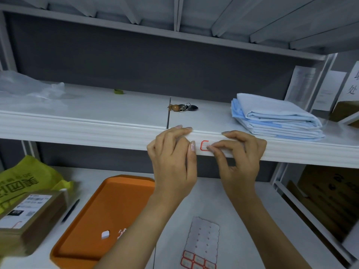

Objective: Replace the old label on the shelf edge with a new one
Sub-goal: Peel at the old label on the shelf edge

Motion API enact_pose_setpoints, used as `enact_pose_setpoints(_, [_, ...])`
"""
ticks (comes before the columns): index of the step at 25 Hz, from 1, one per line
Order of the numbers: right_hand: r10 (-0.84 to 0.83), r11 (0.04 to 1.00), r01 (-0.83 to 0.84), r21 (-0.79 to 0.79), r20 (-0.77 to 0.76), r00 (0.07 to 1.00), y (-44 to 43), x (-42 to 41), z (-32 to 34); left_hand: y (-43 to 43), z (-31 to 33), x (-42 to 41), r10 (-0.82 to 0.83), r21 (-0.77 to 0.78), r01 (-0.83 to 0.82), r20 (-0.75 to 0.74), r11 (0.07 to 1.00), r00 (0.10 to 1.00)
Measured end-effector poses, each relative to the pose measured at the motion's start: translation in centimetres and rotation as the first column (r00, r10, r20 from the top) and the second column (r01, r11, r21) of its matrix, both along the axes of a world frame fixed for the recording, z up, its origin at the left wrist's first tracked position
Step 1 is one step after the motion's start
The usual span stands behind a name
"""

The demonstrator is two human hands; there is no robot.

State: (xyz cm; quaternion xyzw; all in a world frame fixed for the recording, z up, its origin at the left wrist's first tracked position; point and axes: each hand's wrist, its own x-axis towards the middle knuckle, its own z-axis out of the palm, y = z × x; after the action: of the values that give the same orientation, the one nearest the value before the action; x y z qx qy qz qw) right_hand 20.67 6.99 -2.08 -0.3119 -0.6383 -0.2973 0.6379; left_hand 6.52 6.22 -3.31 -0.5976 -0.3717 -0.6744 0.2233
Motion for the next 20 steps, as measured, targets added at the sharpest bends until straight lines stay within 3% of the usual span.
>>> enact_pose_setpoints(11, [0.065, 0.997, -0.062, -0.039, 0.079, 0.995, -0.5, 0.7, 0.0, -0.2, 0.0, -0.1, 0.002, -0.005, -0.002, -0.002, 1.0, 1.0])
enact_pose_setpoints(16, [0.055, 0.994, -0.053, -0.099, 0.024, 0.998, -1.1, 0.5, 0.1, -0.3, -0.1, 0.1, -0.016, -0.021, 0.017, 0.024, 1.0, 1.0])
enact_pose_setpoints(20, [0.102, 0.962, -0.115, -0.246, -0.062, 0.993, -3.3, -0.1, 0.6, -1.2, 0.5, 0.1, -0.108, -0.105, 0.115, 0.07, 0.988, 0.992])
